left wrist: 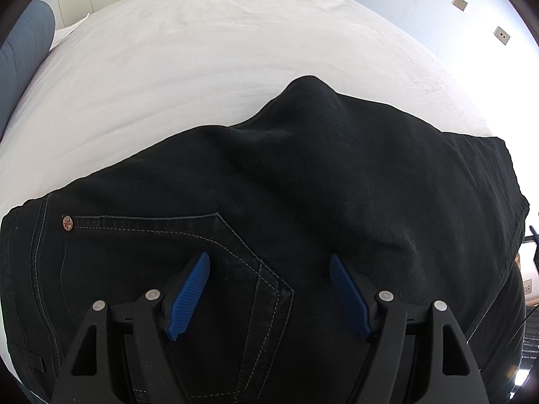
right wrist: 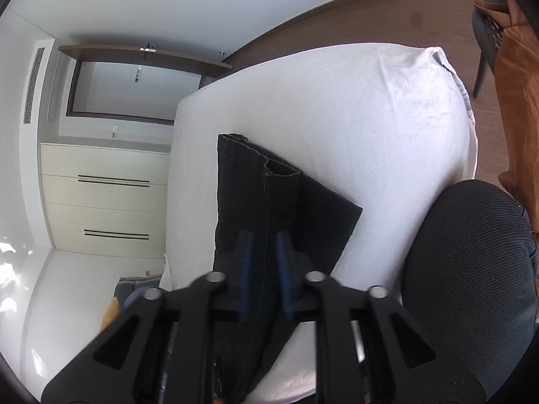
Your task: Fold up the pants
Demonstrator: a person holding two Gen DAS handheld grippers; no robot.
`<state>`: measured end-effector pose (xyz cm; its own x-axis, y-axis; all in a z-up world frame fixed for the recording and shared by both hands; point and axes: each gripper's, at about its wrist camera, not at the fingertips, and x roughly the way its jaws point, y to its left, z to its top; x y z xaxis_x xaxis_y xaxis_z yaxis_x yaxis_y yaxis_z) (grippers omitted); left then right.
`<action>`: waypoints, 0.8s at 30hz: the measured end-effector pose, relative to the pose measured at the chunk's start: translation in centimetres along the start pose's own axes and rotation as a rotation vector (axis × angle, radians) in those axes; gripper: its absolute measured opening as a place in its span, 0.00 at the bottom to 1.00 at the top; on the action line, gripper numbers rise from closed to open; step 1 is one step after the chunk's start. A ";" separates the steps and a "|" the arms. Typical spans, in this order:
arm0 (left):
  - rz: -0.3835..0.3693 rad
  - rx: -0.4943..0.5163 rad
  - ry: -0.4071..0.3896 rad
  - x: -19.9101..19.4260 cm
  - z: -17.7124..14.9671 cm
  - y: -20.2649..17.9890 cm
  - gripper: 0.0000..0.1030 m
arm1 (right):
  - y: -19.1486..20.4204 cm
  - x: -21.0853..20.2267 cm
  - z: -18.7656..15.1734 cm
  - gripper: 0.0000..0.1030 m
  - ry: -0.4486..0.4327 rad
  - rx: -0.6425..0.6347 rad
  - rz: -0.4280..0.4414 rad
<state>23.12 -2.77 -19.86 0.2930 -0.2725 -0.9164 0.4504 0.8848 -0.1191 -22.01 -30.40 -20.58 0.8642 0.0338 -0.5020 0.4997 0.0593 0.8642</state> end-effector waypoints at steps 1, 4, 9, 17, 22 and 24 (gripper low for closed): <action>0.000 -0.001 0.000 0.0 0.0 0.0 0.73 | -0.2 0.3 0.0 0.90 -0.001 0.026 0.003; -0.003 0.002 -0.002 0.1 -0.2 -0.2 0.73 | -1.1 0.6 0.0 0.93 -0.028 0.102 0.015; -0.005 0.005 -0.004 0.0 -0.4 0.1 0.73 | 0.5 1.4 0.3 0.83 -0.018 0.036 0.043; -0.007 0.007 -0.014 0.1 -0.7 0.1 0.75 | 2.8 -1.4 1.0 0.74 -0.078 -0.048 -0.155; -0.003 0.011 -0.012 0.5 -0.5 -0.1 0.79 | 3.3 -0.5 1.6 0.74 -0.031 -0.057 -0.066; -0.003 0.006 -0.013 0.4 -0.5 0.0 0.79 | 2.7 0.8 1.6 0.74 -0.003 -0.023 -0.040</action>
<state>22.83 -2.72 -20.45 0.3027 -0.2800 -0.9110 0.4566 0.8816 -0.1193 -19.88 -31.82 -18.59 0.8436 0.0276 -0.5363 0.5327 0.0832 0.8422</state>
